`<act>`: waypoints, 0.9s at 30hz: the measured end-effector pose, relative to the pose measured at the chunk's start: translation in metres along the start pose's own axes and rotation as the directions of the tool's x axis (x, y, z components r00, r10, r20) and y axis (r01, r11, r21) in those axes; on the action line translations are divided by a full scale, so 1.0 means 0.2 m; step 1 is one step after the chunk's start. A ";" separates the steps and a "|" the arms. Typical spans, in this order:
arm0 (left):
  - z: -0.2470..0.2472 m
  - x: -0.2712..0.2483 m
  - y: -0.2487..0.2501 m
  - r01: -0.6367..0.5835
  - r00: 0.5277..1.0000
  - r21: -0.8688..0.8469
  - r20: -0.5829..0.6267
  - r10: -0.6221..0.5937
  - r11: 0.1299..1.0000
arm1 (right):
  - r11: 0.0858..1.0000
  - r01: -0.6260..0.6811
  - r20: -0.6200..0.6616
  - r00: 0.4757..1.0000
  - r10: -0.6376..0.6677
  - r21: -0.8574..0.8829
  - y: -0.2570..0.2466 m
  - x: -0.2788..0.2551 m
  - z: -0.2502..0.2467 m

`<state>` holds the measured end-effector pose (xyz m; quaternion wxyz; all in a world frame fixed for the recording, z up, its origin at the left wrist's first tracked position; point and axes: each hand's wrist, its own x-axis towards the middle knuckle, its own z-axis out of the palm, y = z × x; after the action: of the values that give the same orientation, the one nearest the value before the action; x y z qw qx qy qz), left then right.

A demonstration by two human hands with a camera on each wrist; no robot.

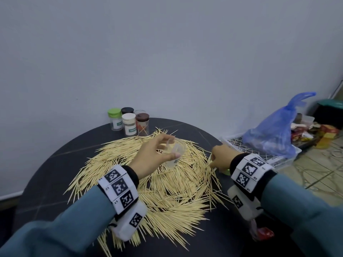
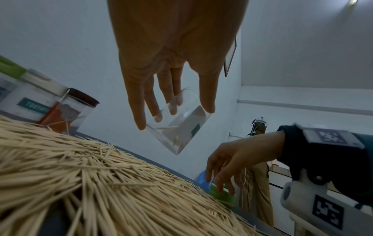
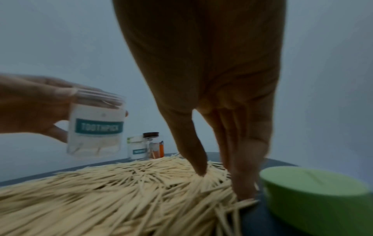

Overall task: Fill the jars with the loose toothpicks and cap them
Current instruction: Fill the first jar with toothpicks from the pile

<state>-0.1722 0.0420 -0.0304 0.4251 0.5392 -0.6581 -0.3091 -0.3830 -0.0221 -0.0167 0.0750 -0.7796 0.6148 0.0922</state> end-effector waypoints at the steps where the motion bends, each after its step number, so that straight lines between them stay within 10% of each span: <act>1: -0.01 0.00 0.00 0.000 1.000 0.002 -0.004 0.000 1.000 | 1.000 -0.026 0.049 0.998 0.027 -0.016 -0.03 0.00 0.01; 27: -0.10 0.00 -0.03 0.032 0.999 0.006 -0.023 -0.032 0.999 | 0.992 -0.060 0.227 0.973 0.032 0.115 -0.40 0.14 0.02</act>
<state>-0.1520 0.0423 -0.0266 0.4261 0.5544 -0.6453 -0.3076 -0.2982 -0.0288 -0.0276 0.1888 -0.7438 0.6249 0.1440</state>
